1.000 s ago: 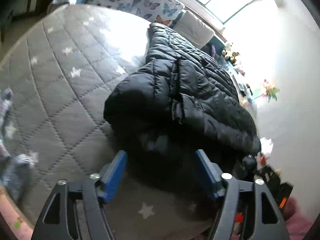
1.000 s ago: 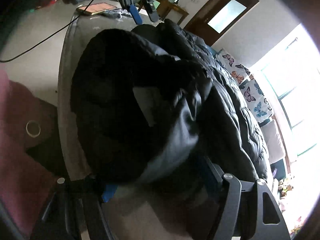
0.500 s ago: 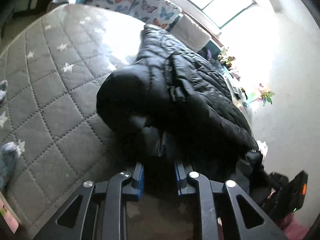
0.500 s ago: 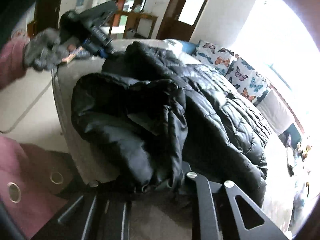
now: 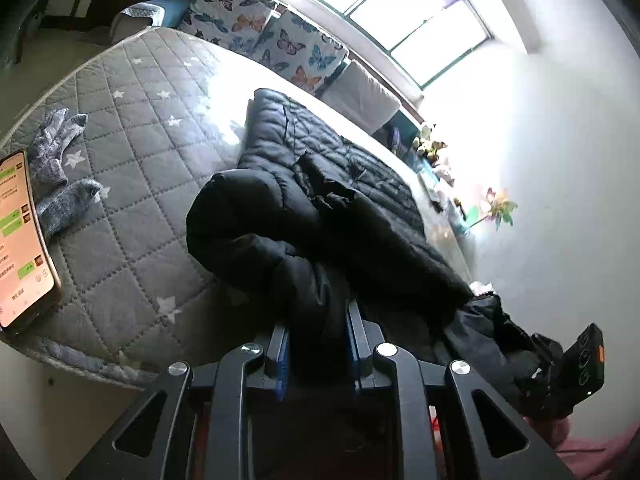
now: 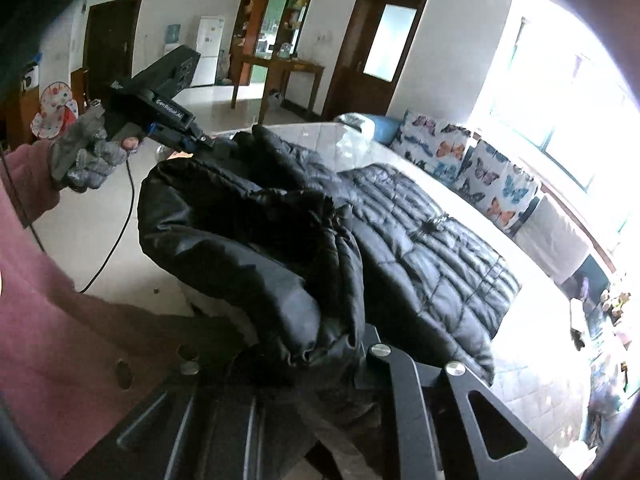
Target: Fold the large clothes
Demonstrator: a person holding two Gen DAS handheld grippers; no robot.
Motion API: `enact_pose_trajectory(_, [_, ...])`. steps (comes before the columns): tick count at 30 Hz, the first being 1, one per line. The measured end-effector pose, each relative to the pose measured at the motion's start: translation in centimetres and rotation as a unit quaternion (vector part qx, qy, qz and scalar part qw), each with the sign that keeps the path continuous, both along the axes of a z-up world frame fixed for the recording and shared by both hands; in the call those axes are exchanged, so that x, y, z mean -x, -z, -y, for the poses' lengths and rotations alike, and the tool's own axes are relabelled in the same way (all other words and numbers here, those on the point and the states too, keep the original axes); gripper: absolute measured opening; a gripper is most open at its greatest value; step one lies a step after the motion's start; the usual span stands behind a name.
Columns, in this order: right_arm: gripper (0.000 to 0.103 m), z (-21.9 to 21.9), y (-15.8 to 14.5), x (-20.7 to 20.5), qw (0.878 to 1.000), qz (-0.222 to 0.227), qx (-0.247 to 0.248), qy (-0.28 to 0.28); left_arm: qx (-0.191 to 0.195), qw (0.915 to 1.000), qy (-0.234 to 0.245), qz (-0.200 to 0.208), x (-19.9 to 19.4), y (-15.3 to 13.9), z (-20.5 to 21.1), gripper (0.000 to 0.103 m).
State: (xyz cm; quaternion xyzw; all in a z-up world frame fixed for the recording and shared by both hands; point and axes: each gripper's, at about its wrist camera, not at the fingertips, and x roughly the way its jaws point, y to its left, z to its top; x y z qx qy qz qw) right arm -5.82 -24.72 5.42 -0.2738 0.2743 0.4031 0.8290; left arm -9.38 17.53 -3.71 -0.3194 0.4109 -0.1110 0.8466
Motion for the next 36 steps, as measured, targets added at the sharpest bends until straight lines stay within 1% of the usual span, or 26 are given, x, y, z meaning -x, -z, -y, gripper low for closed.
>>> enact_pose_trajectory(2, [0.017,0.1,-0.4,-1.3,1.0,0.007,-0.009,0.004,0.008,1.0,-0.002,0.004,-0.2,-0.6,0.2,0.023])
enact_pose_trajectory(5, [0.017,0.1,-1.2,-2.4,1.0,0.017,-0.023,0.008,0.015,0.9998,-0.003,0.013,-1.4,-2.2,-0.1,0.023])
enact_pose_trajectory(7, [0.017,-0.1,-1.8,-3.6,0.999,0.032,-0.026,0.011,0.017,0.9997,-0.003,0.018,-2.7,-3.3,-0.3,0.023])
enact_pose_trajectory(9, [0.017,-0.2,-2.3,-4.8,0.999,0.036,-0.036,0.014,0.021,0.9996,-0.005,0.017,-4.2,-4.3,-0.4,0.023])
enact_pose_trajectory(10, [0.017,-0.2,-2.7,-5.6,0.998,0.041,-0.041,0.015,0.027,0.9995,-0.008,0.018,-5.9,-4.7,-1.1,0.023])
enact_pose_trajectory(14, [0.017,-0.6,-3.8,-9.6,0.997,0.049,-0.058,0.024,0.042,0.9989,-0.015,0.015,-9.9,-5.8,-2.3,0.023])
enact_pose_trajectory(17, [0.017,-0.6,-4.1,-11.6,0.996,0.054,-0.064,0.03,0.046,0.9987,-0.017,0.013,-13.6,-6.7,-2.5,0.024])
enact_pose_trajectory(21, [0.017,-0.9,-4.0,-15.5,0.995,0.058,-0.072,0.046,0.046,0.9987,-0.02,0.005,-18.8,-7.4,-2.9,0.024])
enact_pose_trajectory(23, [0.018,-1.1,-3.6,-18.2,0.994,0.061,-0.073,0.055,0.046,0.9987,-0.023,-0.001,-21.5,-7.3,-3.3,0.024])
enact_pose_trajectory(25, [0.018,-1.3,-3.2,-20.3,0.994,0.053,-0.073,0.067,0.042,0.9988,-0.023,-0.008,-24.5,-7.3,-3.3,0.024])
enact_pose_trajectory(29, [0.018,-2.2,-2.0,-24.6,0.993,0.058,-0.052,0.086,0.031,0.9988,-0.03,-0.023,-30.5,-6.8,-3.5,0.025])
enact_pose_trajectory(31, [0.018,-2.6,-1.5,-26.4,0.993,0.063,-0.043,0.093,0.029,0.9983,-0.038,-0.032,-33.2,-6.2,-3.9,0.025])
enact_pose_trajectory(33, [0.018,-3.0,-1.0,-28.6,0.992,0.058,-0.043,0.1,0.028,0.9978,-0.044,-0.04,-36.2,-5.3,-4.3,0.025])
enact_pose_trajectory(36, [0.018,-3.4,0.2,-31.7,0.992,0.044,-0.043,0.114,0.04,0.9959,-0.052,-0.062,-39.9,-3.1,-5.1,0.026])
